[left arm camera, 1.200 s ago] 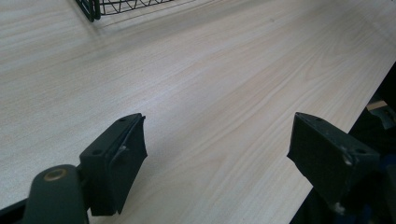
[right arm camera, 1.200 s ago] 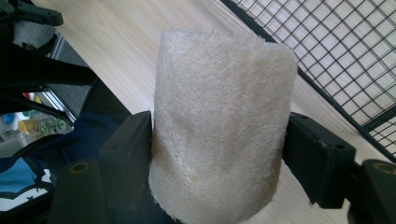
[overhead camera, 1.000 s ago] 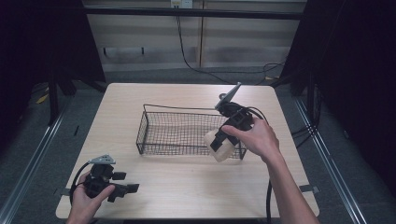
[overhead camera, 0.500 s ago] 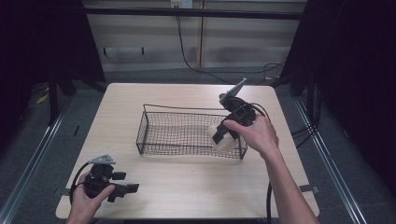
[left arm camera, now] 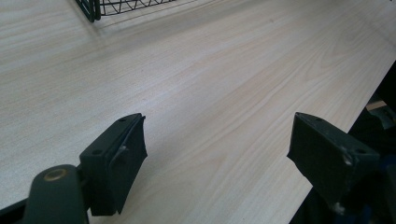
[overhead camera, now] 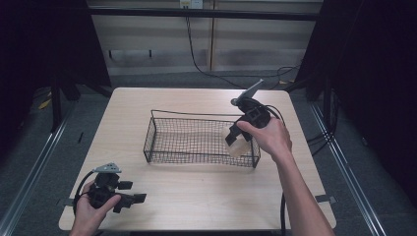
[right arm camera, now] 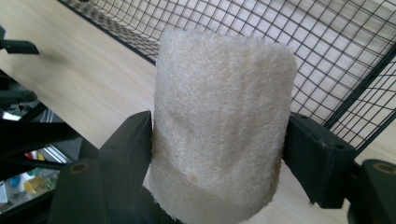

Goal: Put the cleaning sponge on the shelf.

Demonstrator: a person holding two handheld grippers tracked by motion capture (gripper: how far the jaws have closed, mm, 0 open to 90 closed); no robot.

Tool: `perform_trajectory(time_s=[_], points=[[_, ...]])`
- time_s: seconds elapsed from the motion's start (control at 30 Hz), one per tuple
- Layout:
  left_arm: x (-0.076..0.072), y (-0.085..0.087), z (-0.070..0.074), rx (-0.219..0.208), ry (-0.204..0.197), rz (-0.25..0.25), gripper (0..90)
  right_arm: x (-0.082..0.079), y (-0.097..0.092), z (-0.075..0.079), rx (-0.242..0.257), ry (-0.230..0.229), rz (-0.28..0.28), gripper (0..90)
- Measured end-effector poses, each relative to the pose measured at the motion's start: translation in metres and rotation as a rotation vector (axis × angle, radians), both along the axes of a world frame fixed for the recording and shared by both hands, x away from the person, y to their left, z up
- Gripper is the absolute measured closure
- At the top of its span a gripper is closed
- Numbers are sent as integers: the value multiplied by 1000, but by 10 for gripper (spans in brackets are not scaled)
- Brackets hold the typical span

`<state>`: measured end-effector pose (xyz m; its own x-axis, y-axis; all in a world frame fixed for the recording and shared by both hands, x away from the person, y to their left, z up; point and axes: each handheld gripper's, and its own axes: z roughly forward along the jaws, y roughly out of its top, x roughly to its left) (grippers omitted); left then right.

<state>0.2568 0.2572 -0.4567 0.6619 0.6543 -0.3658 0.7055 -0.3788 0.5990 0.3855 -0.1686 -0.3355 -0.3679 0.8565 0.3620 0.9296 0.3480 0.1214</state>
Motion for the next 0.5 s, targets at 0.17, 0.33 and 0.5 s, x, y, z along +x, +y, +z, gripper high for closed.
perform_trajectory(time_s=[0.17,0.33,0.5], points=[[0,0,0,-2,1,5,186,5,-1,-4,-4,11,-19,271],[0,1,0,-2,-2,5,186,10,-3,-7,-7,11,-43,271],[0,0,0,-4,-3,5,186,13,-6,-11,3,16,-71,270]])
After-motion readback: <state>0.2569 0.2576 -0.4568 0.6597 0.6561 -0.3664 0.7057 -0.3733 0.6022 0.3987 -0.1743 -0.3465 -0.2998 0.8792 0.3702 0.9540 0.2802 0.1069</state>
